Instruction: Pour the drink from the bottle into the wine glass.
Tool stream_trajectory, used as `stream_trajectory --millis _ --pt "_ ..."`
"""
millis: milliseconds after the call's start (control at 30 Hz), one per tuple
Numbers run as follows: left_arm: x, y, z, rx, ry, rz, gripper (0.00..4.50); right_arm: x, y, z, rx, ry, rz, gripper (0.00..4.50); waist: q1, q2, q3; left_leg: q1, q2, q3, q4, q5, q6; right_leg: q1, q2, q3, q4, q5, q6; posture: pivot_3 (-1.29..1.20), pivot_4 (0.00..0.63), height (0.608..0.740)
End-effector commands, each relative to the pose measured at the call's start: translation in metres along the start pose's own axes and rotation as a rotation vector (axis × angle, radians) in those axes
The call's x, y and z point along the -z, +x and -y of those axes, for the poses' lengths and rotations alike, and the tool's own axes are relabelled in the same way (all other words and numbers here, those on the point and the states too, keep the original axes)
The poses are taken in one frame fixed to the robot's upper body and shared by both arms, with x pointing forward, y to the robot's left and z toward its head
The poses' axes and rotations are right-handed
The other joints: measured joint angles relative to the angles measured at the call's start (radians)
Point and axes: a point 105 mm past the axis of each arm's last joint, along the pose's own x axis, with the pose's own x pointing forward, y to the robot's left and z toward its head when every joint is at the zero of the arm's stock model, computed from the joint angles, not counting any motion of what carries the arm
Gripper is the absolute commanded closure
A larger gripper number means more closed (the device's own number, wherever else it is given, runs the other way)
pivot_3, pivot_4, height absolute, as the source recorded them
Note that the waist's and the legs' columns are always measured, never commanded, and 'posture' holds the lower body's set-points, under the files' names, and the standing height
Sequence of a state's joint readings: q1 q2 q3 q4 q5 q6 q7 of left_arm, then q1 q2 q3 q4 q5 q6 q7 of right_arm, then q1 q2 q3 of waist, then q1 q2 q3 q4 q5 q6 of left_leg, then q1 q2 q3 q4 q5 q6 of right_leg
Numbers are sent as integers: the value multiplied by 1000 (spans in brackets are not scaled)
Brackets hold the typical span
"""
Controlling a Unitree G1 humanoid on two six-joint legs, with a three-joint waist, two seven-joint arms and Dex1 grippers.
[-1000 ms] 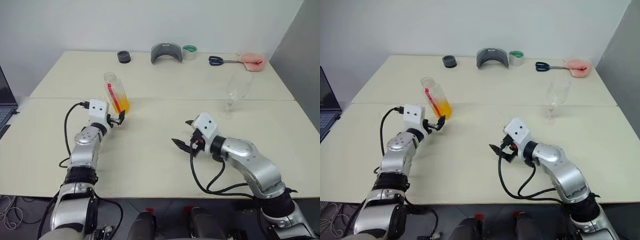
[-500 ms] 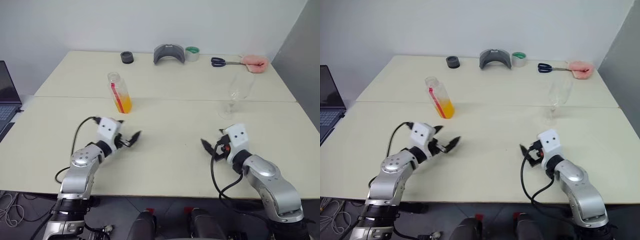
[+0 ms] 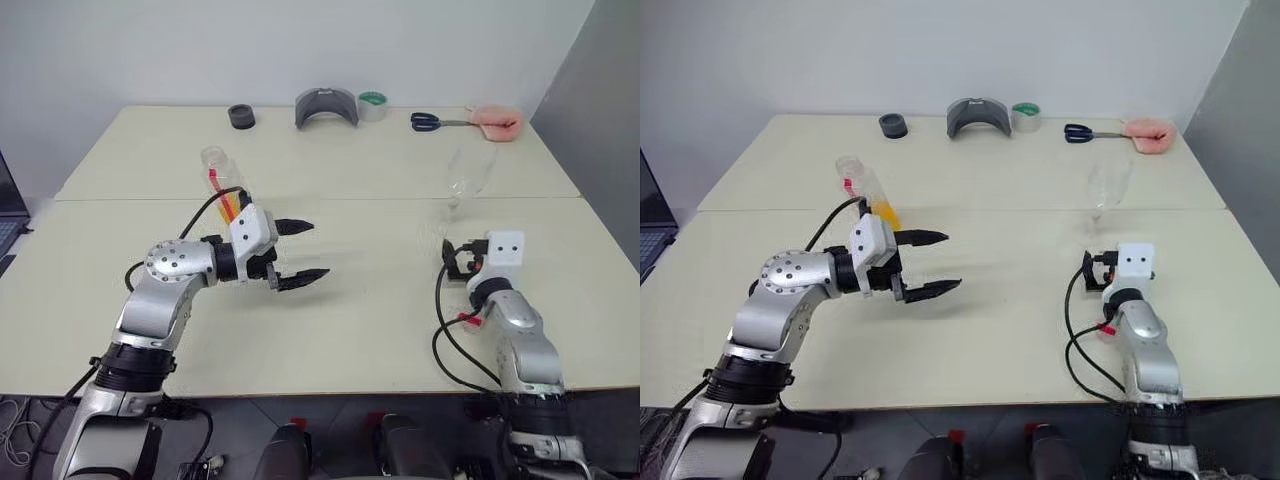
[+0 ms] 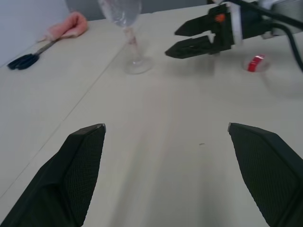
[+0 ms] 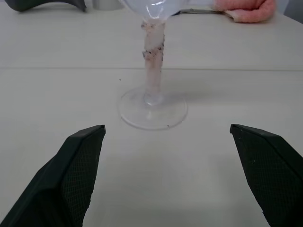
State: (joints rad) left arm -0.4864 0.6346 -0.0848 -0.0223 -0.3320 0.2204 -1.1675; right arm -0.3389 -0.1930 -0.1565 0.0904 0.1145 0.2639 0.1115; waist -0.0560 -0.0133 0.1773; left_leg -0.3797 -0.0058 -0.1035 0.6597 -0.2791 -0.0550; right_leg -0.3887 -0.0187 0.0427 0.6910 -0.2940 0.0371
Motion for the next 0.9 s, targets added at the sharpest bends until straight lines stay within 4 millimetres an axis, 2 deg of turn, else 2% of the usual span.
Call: stream_trajectory --millis 33,267,500,667,900 --pt "-11 0 9 108 15 18 49 -24 21 4 -6 -15 99 0 -1 1 1 0 0 0 0 0 0 0 0 0 0 0 0 0 150 740" --pt "-6 2 12 120 7 17 49 -31 53 9 12 -17 119 0 -2 1 2 0 0 -1 0 0 0 0 0 0 0 0 0 0 150 740" --pt "-1 1 15 110 4 18 49 -35 71 11 26 12 124 0 -3 2 2 -1 0 1 0 0 0 0 -1 1 -1 0 0 0 150 740" --pt "0 -1 15 88 14 16 0 -33 74 7 15 57 120 1568 -3 2 2 -1 0 1 0 0 0 0 -1 1 -1 0 0 0 150 740" --pt "2 -3 12 29 -19 24 0 -43 75 -18 -60 91 158 3994 -4 3 3 0 0 0 0 0 0 -1 -1 1 0 0 0 0 150 740"
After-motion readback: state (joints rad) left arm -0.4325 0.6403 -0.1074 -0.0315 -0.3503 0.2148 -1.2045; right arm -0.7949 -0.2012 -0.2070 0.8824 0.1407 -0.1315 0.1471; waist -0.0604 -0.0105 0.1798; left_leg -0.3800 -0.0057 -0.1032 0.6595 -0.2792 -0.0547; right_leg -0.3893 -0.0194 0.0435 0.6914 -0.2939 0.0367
